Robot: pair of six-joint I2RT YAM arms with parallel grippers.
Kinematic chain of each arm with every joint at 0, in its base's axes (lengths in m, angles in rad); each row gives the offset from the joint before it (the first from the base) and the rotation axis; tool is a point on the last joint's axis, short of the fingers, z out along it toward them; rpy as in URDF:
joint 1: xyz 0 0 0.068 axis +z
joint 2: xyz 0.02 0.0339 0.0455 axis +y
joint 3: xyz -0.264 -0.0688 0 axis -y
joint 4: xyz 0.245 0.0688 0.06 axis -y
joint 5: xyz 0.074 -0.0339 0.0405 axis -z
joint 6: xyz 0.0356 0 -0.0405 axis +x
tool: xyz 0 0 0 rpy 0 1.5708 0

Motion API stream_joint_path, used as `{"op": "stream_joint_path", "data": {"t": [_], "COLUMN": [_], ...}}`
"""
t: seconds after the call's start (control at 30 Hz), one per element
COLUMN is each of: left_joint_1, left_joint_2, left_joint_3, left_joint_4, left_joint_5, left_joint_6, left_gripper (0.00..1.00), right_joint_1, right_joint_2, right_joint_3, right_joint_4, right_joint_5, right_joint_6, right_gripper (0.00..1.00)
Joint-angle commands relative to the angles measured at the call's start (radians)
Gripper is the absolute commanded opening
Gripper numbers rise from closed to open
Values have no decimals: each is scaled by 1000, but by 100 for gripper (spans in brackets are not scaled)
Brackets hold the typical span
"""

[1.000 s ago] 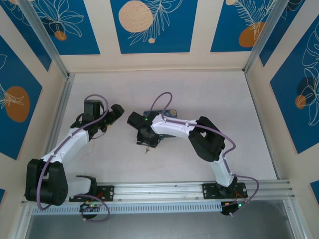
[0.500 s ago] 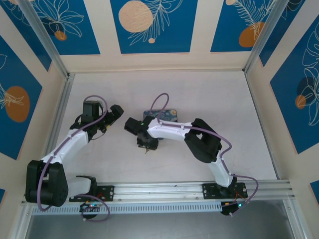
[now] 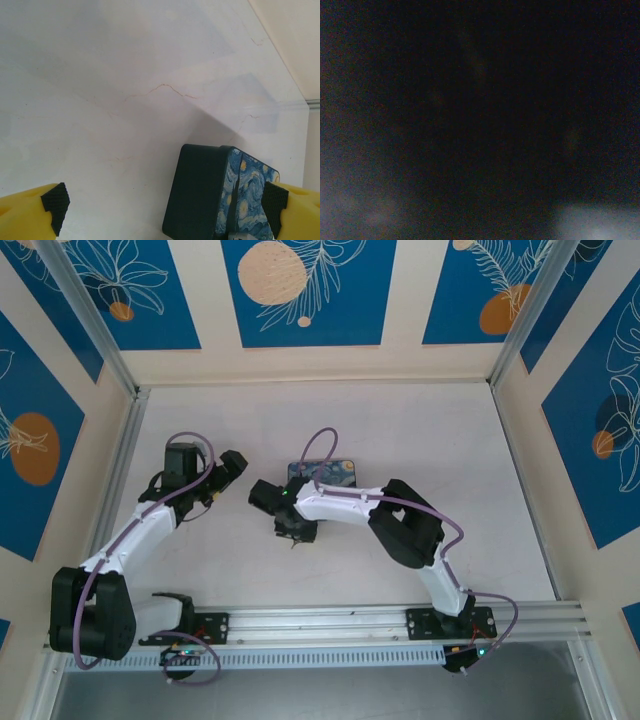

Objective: Unlock the padlock with the key

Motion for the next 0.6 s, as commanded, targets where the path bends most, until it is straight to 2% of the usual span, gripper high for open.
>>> {"op": "stream_joint_path", "data": {"t": [0.0,0.13,0.43,0.57], "left_joint_1": [15,16,15,16], "left_joint_2": [-13,-13,-16,-16], "left_joint_3": [-6,-8,-10,-12], "left_joint_4": [-3,-5,1,5], "left_joint_5": [12,15,24,30], "left_joint_6": [-19,-19,-15,-15], "left_gripper": [100,100,100,100], "right_joint_1": [10,18,78,84], "right_joint_2": [45,35,-27,-5], "right_joint_3": [-49,-50,-50,-49], "right_joint_4": [-41,-54,-89,-86], "right_joint_5": [-76,-71,55,44], "right_joint_6": [7,22,44,63], "right_gripper": [46,45,47,47]}}
